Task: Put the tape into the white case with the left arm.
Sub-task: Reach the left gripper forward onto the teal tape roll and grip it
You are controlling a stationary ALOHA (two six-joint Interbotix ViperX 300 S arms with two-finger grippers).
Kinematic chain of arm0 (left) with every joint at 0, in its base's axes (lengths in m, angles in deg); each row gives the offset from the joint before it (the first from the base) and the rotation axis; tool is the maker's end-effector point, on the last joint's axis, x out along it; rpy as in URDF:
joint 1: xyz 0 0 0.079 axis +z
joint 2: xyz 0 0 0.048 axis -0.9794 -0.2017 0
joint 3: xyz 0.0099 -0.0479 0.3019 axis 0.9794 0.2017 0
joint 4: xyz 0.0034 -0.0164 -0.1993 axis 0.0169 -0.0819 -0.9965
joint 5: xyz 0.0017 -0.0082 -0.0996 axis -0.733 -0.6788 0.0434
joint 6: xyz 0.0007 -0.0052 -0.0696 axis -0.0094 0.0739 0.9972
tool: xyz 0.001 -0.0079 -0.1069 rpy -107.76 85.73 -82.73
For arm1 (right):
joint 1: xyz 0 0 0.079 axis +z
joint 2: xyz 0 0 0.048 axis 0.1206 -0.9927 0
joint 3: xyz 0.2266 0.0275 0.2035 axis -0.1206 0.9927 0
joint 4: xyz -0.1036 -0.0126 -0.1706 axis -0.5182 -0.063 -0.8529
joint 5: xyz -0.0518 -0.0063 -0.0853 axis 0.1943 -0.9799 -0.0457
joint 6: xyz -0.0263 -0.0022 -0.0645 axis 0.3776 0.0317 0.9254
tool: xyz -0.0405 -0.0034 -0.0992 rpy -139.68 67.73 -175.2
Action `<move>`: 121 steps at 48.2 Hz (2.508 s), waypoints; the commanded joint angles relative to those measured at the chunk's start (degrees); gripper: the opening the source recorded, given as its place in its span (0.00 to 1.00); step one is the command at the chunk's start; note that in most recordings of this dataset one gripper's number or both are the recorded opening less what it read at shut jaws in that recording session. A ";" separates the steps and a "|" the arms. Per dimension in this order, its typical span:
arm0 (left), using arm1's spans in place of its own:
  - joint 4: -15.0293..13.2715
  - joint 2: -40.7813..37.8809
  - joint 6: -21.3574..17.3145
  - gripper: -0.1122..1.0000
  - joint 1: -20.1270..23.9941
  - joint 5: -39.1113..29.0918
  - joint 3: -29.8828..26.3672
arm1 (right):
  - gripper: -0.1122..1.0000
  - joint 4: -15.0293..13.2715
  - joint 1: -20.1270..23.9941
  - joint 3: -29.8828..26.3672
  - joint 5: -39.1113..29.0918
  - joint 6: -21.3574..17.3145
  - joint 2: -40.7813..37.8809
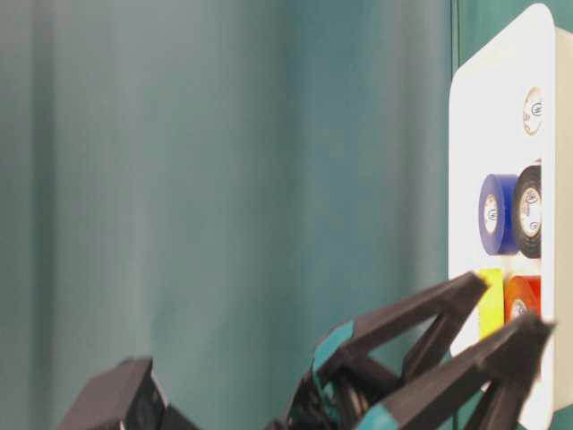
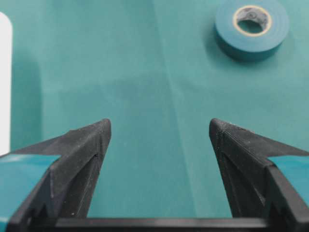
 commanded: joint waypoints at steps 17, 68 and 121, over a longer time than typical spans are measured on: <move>0.00 -8.26 0.18 0.83 -1.58 -1.32 -10.46 | 0.98 -0.09 -0.09 -0.44 0.62 -0.09 -0.35; -0.09 -25.84 3.16 0.83 -5.19 -7.47 -30.67 | 0.98 -0.09 -0.09 -0.35 0.70 -0.09 -0.35; 0.00 -33.31 7.82 0.32 -4.75 -15.38 -38.32 | 0.98 -0.09 -0.09 -0.44 0.70 -0.09 -0.35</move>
